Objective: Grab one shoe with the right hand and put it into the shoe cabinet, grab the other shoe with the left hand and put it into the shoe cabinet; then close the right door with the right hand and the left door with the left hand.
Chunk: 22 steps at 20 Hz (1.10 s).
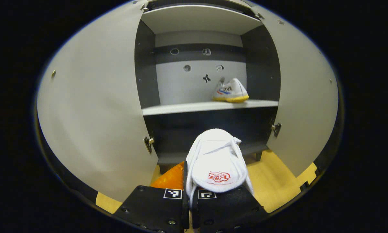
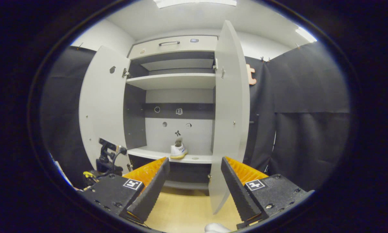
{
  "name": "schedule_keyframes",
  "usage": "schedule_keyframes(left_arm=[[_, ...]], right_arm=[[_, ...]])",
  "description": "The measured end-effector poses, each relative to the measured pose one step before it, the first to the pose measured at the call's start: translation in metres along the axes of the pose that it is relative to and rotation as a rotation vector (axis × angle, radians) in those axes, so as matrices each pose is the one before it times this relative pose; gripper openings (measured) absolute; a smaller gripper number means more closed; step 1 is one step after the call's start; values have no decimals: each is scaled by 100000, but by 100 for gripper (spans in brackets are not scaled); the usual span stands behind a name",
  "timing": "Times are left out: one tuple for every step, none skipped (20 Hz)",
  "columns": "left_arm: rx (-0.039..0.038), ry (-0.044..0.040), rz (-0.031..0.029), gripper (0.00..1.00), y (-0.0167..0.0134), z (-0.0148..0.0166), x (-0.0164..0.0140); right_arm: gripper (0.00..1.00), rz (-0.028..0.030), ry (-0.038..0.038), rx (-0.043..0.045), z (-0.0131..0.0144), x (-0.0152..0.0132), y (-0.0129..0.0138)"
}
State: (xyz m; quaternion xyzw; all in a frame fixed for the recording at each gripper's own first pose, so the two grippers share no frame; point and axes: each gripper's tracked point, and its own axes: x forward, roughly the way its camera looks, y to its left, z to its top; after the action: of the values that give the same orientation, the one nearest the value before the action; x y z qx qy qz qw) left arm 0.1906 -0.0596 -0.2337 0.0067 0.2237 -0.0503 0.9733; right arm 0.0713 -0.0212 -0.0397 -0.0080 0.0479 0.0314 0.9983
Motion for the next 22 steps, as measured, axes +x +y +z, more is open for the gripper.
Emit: schedule_keyframes(left_arm=[[-334, -2564, 791, 13, 180, 2241, 75], [-383, -2721, 790, 13, 169, 2099, 323], [-625, -2348, 889, 13, 209, 1937, 504], [-427, -1820, 1434, 13, 276, 1681, 715], [171, -2042, 1578, 13, 164, 1352, 467], [119, -719, 1962, 13, 221, 946, 1187], [9, -1078, 1194, 13, -36, 1100, 475], [122, -1297, 404, 13, -28, 856, 1047], [583, -807, 375, 13, -115, 998, 1177], [-285, -826, 934, 13, -45, 868, 1187], [425, -1224, 583, 13, -330, 860, 1290], [490, -71, 1108, 13, 31, 530, 1346], [-691, -37, 1264, 13, -12, 597, 1652], [-514, 691, -145, 13, -257, 84, 1460], [-945, 1408, -121, 13, -401, 19, 1498], [-343, 962, 421, 13, -371, 150, 1460], [406, 1108, 687, 13, -125, 45, 1321], [871, 1392, 840, 13, -179, -83, 1163], [499, 1134, 793, 13, -107, -186, 742], [600, 1275, 683, 13, -172, -419, 786], [1154, 2392, -303, 13, -211, -656, 927], [598, 2901, -133, 13, -195, -850, 673]], right_arm=[[100, 1141, -557, -27, 178, 213, 245], [100, 763, -161, -296, 63, 159, 165], [100, 757, -236, -264, 80, 175, 139], [100, 1099, -122, -149, 87, 177, 223], [100, 927, 9, -158, -5, 139, 148], [100, 683, 162, -195, 123, 223, 43], [100, 654, 23, -358, -73, 46, -33], [100, 377, 101, -441, 104, 164, -57], [100, 497, 215, -251, -61, 122, -4], [100, 308, 226, -490, 38, 113, -101], [100, 108, 129, -520, -24, 113, -81], [100, 170, 159, -687, 58, 8, -128], [100, 11, -116, -774, 90, 106, -123], [100, 198, 367, -933, 95, 43, -103], [100, -71, 127, -565, -3, -81, -205], [100, 375, -473, -499, 297, -20, -52], [100, -21, -144, -868, 86, 5, -169], [100, -54, -29, -726, 61, 47, -203], [100, 136, 170, -174, -31, -14, -143], [100, 281, 420, 240, -27, 114, -102], [100, 180, 762, 236, -174, 48, -100], [100, 17, 376, 31, -10, 101, -203]])
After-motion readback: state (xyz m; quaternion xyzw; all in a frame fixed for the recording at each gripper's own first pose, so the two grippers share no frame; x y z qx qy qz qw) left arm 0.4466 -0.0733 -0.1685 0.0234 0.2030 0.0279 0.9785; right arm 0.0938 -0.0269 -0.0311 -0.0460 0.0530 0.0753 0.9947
